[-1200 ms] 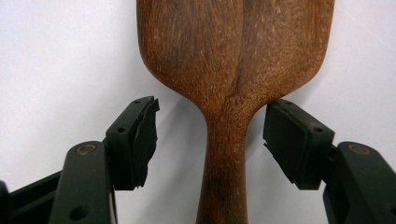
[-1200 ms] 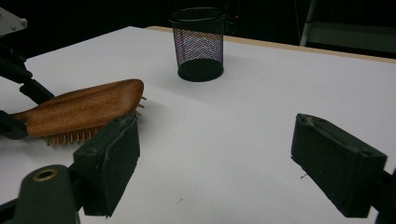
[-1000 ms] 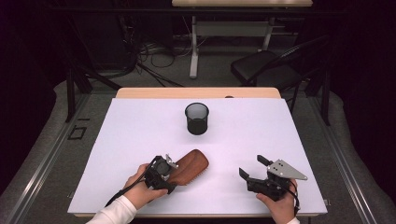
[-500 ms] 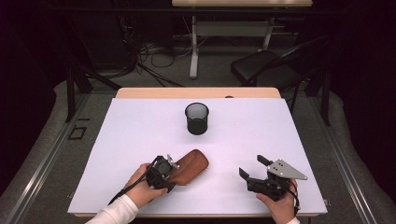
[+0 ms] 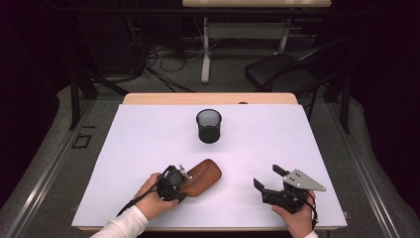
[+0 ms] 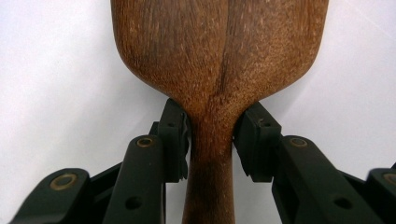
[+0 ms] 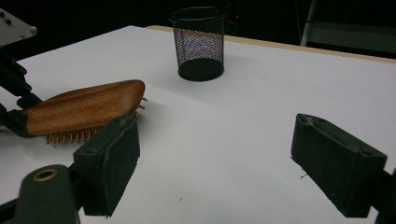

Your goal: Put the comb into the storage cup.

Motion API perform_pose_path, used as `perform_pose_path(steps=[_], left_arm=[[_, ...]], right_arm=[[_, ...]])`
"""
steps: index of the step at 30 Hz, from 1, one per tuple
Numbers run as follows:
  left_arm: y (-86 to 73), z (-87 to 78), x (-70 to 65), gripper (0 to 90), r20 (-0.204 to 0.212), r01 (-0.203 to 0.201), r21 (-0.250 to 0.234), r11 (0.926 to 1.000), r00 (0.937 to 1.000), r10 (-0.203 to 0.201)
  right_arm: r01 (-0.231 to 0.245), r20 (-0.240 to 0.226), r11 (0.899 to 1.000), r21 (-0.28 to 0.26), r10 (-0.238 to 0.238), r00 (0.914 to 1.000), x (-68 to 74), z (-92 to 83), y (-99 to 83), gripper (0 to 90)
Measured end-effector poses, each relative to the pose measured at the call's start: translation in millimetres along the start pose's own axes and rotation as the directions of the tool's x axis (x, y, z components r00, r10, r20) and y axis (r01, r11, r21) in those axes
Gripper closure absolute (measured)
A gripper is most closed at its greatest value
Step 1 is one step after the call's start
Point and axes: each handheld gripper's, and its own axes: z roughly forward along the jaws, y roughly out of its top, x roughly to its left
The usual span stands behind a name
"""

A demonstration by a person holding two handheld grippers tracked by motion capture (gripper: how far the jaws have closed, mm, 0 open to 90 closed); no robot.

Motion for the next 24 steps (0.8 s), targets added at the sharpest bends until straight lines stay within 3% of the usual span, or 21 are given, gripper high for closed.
perform_pose_path(steps=[12,24], left_arm=[[-0.6,-0.6,-1.9,69.9,-0.003,0.01,0.002,0.9999,0.9999,-0.01],[-5.5,-0.8,-0.1,71.2,0.01,0.0,-0.031,0.9995,0.9999,0.0]], right_arm=[[0.001,0.0,1.0,0.0,-0.001,1.0,-0.2,0.0,0.0,15.1],[0.0,0.0,1.0,0.001,0.0,1.0,-0.5,0.0,-0.1,15.2]])
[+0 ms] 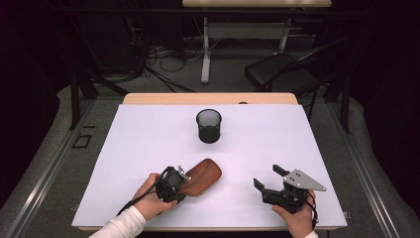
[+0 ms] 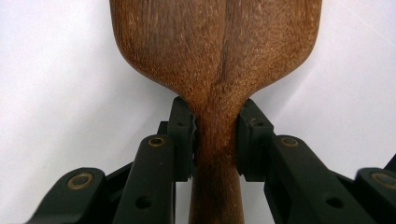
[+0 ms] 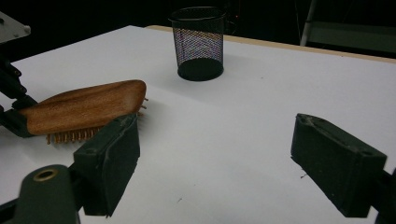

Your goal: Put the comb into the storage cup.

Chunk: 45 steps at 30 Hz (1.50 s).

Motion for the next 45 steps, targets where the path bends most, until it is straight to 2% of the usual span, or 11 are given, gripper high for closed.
perform_pose_path(steps=[11,21,26,29,34,42,45], left_arm=[[-4.3,-2.2,0.0,72.0,-0.008,-0.008,-0.04,0.9992,0.9999,0.007],[-10.1,-3.5,2.0,72.1,0.009,0.021,-0.112,0.9935,0.9998,-0.02],[-13.4,-4.8,3.9,72.1,0.022,0.051,-0.147,0.9879,0.9986,-0.049],[-15.6,-6.4,5.4,72.1,0.023,0.057,-0.163,0.985,0.9983,-0.054],[-19.4,-7.0,7.6,72.1,0.043,0.091,-0.203,0.9749,0.9955,-0.084],[-21.6,-8.4,10.4,72.2,0.06,0.12,-0.243,0.9626,0.9922,-0.109],[-21.3,-10.1,11.4,72.1,0.07,0.133,-0.264,0.9553,0.9905,-0.119]], right_arm=[[0.001,0.001,1.0,0.0,-0.001,1.0,0.0,0.0,0.0,15.2],[-0.001,0.001,1.0,0.004,0.001,1.0,-0.4,-0.3,-0.1,15.3],[0.0,0.002,1.0,0.001,0.0,1.0,0.0,-0.1,-0.1,15.2],[0.0,0.002,1.0,0.002,0.0,1.0,-0.3,-0.1,-0.1,15.3],[-0.003,0.002,1.0,0.003,0.003,1.0,-0.2,-0.1,-0.2,15.2],[-0.002,0.002,1.0,0.004,0.002,1.0,-0.2,0.0,-0.3,15.2],[-0.001,0.002,1.0,0.003,0.001,1.0,-0.1,-0.1,-0.3,15.2]])
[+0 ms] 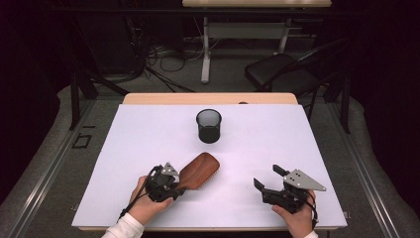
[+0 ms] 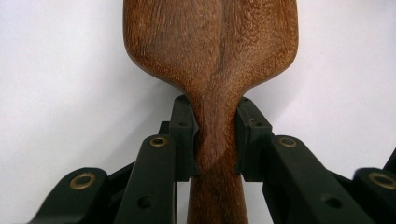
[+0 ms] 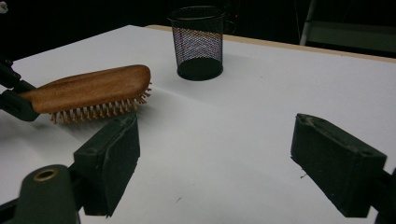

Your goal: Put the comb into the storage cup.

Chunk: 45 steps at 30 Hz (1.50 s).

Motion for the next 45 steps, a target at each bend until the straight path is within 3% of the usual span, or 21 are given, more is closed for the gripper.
perform_pose_path(steps=[10,24,35,45], left_arm=[[5.8,-8.8,-2.2,72.0,0.002,0.025,-0.083,0.9962,0.9997,-0.025],[20.2,-25.1,-10.8,71.8,-0.014,0.005,-0.188,0.9822,0.9999,-0.008],[28.8,-32.5,-16.3,71.8,-0.012,0.004,-0.28,0.96,0.9999,-0.007],[26.2,-37.5,-21.6,71.8,-0.012,0.003,-0.351,0.9363,0.9999,-0.008]], right_arm=[[0.0,0.0,1.0,0.0,0.0,1.0,-0.1,0.0,0.0,15.2],[0.0,-0.001,1.0,-0.001,0.0,1.0,0.1,0.3,-0.1,15.3],[-0.005,-0.001,1.0,0.002,0.005,1.0,-0.2,0.1,-0.2,15.2],[-0.003,0.0,1.0,0.001,0.003,1.0,-0.4,0.1,-0.2,15.2]])
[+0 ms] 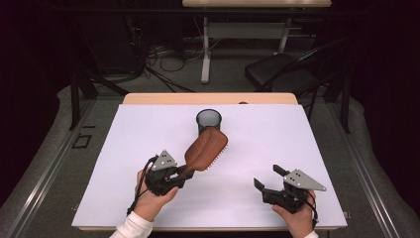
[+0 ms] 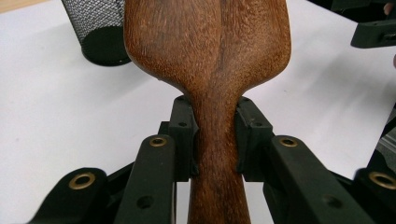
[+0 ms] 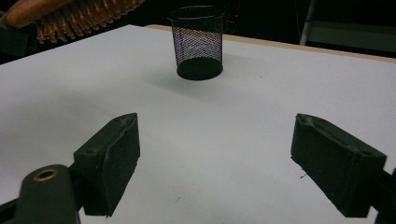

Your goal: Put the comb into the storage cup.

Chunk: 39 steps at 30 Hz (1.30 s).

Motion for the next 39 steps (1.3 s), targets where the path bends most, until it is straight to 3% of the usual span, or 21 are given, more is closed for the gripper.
perform_pose_path(steps=[14,23,39], left_arm=[[-4.5,-6.0,-1.7,71.8,0.006,-0.007,-0.058,0.9983,1.0,0.008],[-9.1,-6.5,-5.1,71.8,0.004,-0.017,-0.121,0.9925,0.9998,0.017],[-12.6,-3.9,-7.1,71.8,0.04,0.007,-0.149,0.9889,0.9992,-0.001]], right_arm=[[0.02,-0.009,1.0,0.011,-0.02,0.9998,2.4,1.9,0.4,15.2],[0.027,-0.01,1.0,0.013,-0.027,0.9996,4.1,3.6,0.6,15.2],[-0.02,-0.035,1.0,0.008,0.02,0.9992,3.5,3.4,3.7,15.0]])
